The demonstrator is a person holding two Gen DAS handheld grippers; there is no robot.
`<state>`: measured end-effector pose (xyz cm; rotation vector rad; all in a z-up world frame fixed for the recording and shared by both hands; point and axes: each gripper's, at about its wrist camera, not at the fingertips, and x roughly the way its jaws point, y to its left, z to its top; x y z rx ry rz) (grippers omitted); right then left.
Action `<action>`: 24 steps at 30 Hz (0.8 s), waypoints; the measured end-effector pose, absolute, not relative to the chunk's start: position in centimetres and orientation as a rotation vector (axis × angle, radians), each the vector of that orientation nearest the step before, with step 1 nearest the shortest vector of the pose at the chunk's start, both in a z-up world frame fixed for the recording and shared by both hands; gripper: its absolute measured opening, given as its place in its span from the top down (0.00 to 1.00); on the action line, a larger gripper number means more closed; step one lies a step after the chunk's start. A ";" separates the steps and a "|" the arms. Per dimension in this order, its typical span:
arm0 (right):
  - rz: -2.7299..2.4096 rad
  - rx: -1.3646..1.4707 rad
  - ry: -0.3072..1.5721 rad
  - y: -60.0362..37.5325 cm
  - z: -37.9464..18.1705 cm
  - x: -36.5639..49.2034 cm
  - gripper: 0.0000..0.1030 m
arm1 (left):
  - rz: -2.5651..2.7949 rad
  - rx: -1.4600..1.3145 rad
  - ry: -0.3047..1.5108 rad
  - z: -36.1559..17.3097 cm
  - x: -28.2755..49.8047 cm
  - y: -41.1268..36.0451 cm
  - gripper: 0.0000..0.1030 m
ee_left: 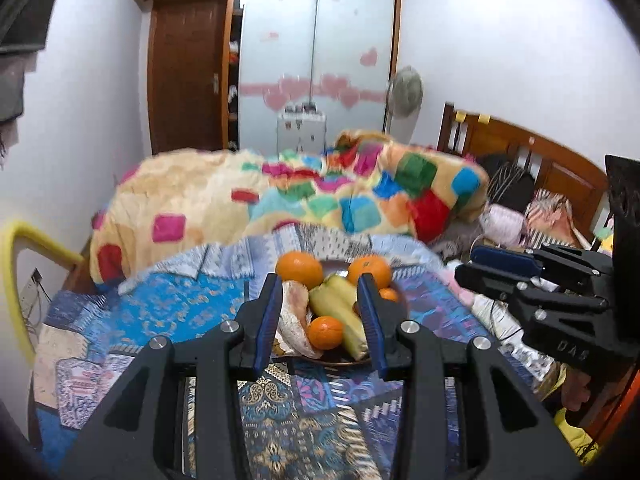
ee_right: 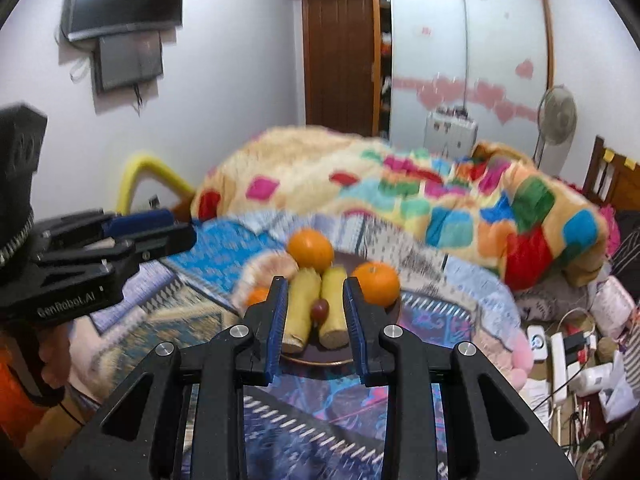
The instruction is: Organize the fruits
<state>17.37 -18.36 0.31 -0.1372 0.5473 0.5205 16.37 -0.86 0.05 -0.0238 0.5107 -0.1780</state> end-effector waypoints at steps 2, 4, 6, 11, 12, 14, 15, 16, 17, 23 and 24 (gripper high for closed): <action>0.518 -0.121 0.486 -18.8 2.1 15.2 0.75 | -0.164 -0.017 0.433 2.0 13.2 -1.2 0.62; 0.514 -0.105 0.421 -19.2 3.8 12.9 0.75 | -0.150 -0.009 0.375 3.3 10.6 -1.4 0.58; 0.511 -0.089 0.359 -19.6 5.2 10.6 0.75 | -0.138 -0.011 0.320 4.5 8.2 -1.6 0.52; 0.492 -0.074 0.230 -19.9 7.3 5.2 0.66 | -0.113 -0.024 0.218 6.5 2.8 -1.9 0.41; 0.487 -0.068 0.209 -20.0 7.5 4.3 0.63 | -0.106 -0.024 0.207 6.7 2.0 -2.1 0.39; 0.478 -0.057 0.175 -20.1 7.6 2.8 0.56 | -0.096 -0.027 0.188 6.9 0.5 -2.1 0.37; 0.474 -0.055 0.164 -20.2 7.7 2.2 0.56 | -0.088 -0.026 0.181 6.9 -0.1 -2.2 0.34; 0.464 -0.051 0.152 -20.2 7.6 1.5 0.52 | -0.082 -0.028 0.174 6.8 -0.8 -2.3 0.32; 0.460 -0.049 0.146 -20.3 7.6 1.2 0.45 | -0.080 -0.030 0.171 6.8 -1.2 -2.3 0.25; 0.408 -0.022 0.104 -20.9 7.1 -0.1 0.17 | -0.063 -0.023 0.147 6.5 -3.5 -2.6 0.07; 0.401 -0.016 0.102 -21.1 7.1 -0.3 0.15 | -0.057 -0.017 0.146 6.5 -3.5 -2.7 0.06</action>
